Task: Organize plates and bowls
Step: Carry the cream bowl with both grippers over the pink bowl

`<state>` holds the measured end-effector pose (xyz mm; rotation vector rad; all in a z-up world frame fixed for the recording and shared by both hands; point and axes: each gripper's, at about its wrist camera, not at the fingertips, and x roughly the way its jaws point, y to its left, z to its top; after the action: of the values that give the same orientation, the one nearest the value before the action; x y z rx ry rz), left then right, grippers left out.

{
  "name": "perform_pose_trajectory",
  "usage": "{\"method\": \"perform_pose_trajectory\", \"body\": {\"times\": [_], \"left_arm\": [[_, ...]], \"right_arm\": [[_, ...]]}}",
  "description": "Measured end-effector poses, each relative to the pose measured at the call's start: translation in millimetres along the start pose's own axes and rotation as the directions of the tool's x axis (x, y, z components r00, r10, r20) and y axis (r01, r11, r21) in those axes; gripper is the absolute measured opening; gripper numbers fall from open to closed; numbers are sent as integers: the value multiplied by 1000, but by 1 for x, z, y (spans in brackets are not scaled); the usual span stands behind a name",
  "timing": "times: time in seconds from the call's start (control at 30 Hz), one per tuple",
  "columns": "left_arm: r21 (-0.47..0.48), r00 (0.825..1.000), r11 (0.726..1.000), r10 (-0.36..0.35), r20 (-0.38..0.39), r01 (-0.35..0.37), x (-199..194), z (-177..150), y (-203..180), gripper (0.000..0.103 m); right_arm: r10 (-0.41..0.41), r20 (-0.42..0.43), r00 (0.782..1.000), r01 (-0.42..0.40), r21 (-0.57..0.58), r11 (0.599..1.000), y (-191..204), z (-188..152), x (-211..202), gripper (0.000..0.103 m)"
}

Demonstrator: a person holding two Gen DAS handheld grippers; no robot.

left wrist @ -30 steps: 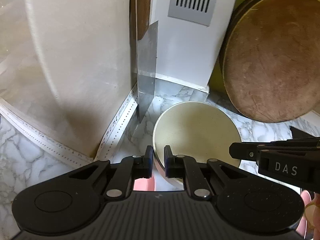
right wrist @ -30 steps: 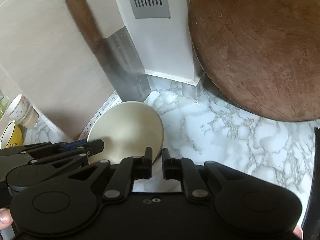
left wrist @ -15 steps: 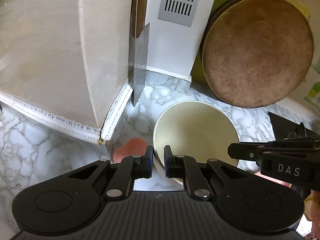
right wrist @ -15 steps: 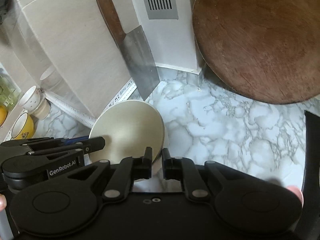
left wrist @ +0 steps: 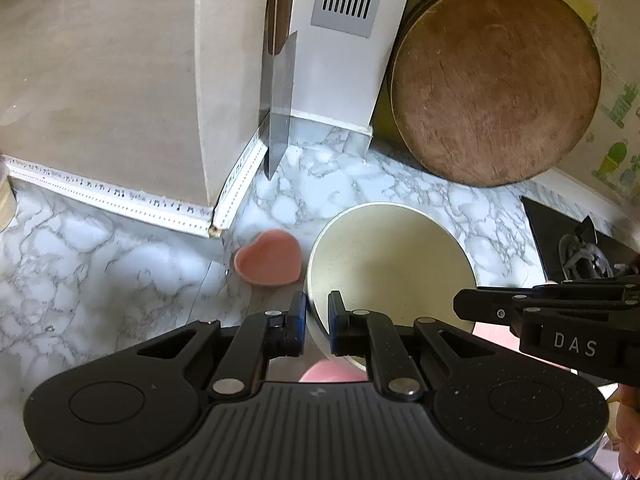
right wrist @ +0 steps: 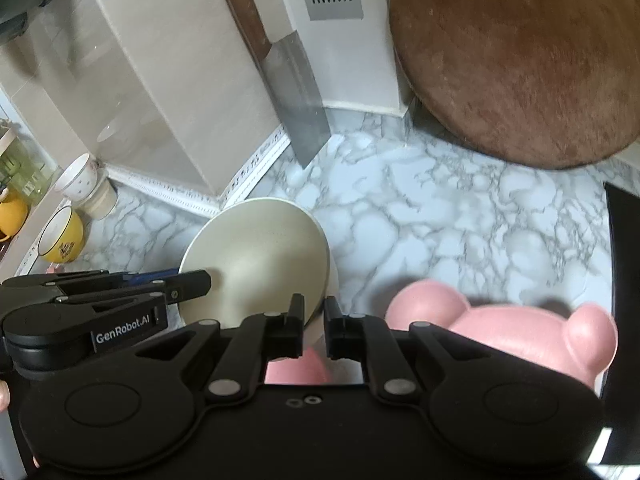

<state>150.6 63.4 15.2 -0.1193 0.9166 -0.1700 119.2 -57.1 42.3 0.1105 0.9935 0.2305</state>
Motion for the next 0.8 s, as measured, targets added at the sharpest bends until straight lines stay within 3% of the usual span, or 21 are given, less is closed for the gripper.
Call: {"method": "perform_pose_trajectory", "body": {"times": [0.8], "left_arm": [[-5, 995, 1000, -9, -97, 9, 1, -52, 8, 10]], "right_arm": [[41, -99, 994, -36, 51, 998, 3, -47, 10, 10]]}}
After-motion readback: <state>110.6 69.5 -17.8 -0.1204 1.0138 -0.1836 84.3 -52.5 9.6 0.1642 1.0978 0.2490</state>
